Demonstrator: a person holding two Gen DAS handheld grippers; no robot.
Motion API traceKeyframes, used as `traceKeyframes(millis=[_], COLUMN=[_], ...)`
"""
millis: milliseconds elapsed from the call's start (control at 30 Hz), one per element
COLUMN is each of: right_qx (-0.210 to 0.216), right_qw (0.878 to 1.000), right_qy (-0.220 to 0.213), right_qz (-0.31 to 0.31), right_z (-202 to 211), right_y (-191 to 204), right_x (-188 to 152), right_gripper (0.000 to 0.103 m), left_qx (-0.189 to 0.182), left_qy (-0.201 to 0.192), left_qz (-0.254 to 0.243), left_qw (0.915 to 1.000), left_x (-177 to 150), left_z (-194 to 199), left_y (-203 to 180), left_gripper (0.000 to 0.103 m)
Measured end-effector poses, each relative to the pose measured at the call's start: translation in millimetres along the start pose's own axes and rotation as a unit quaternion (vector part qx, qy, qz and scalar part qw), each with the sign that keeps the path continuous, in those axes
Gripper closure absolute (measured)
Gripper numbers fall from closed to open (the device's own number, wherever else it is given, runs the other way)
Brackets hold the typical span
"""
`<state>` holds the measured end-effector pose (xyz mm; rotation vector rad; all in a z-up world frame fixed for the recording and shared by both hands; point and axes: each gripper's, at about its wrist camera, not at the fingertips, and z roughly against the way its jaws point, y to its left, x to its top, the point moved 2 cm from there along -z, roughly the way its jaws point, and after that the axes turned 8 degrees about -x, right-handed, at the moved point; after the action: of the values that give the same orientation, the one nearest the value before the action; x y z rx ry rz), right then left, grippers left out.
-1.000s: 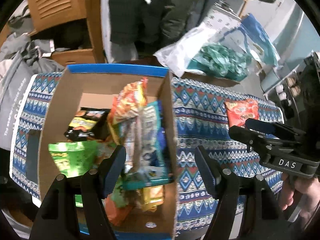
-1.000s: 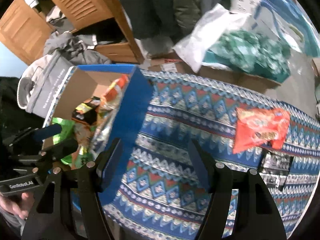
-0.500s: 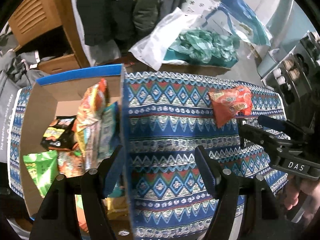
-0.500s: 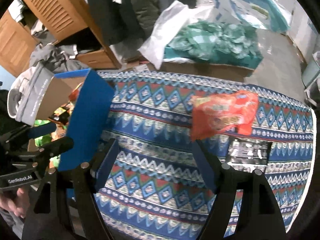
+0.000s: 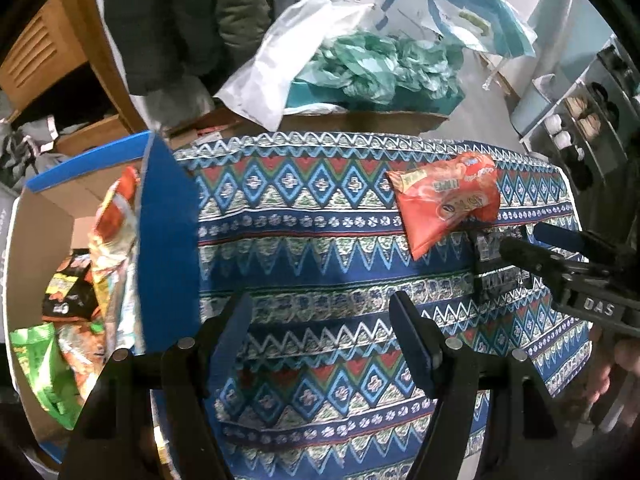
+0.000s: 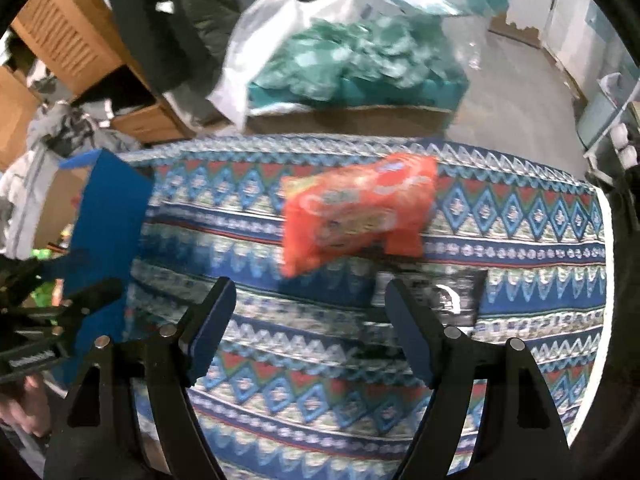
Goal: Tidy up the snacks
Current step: 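Move both grippers back toward the last orange bag and black pack, then grasp the black pack with the right gripper while the left grasps the orange bag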
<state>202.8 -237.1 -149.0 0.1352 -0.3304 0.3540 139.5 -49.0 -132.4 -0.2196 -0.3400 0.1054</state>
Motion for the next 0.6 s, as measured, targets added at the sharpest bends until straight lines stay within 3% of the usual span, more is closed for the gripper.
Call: traceKeyframes(millis=[167, 300, 600], right_qx=[-0.024, -0.018, 0.004], right_qw=[0.999, 0.999, 0.999], right_qy=[0.023, 0.035, 0.031], right_qz=[-0.004, -0.025, -0.033], right_z=[-31, -52, -70], right_y=[-36, -60, -73], right_x=[-1, -1, 8], right_gripper=[0.025, 0.025, 0.025], left_qx=[0.004, 0.002, 0.014], left_qy=[0.010, 0.018, 0.030], left_qz=[-0.016, -0.023, -0.074], left_qw=[0.9998, 0.9996, 0.9967], left_x=[2, 4, 2], left_z=[-23, -41, -70], left_y=[-11, -18, -47], left_gripper=[0.030, 0.030, 0.030])
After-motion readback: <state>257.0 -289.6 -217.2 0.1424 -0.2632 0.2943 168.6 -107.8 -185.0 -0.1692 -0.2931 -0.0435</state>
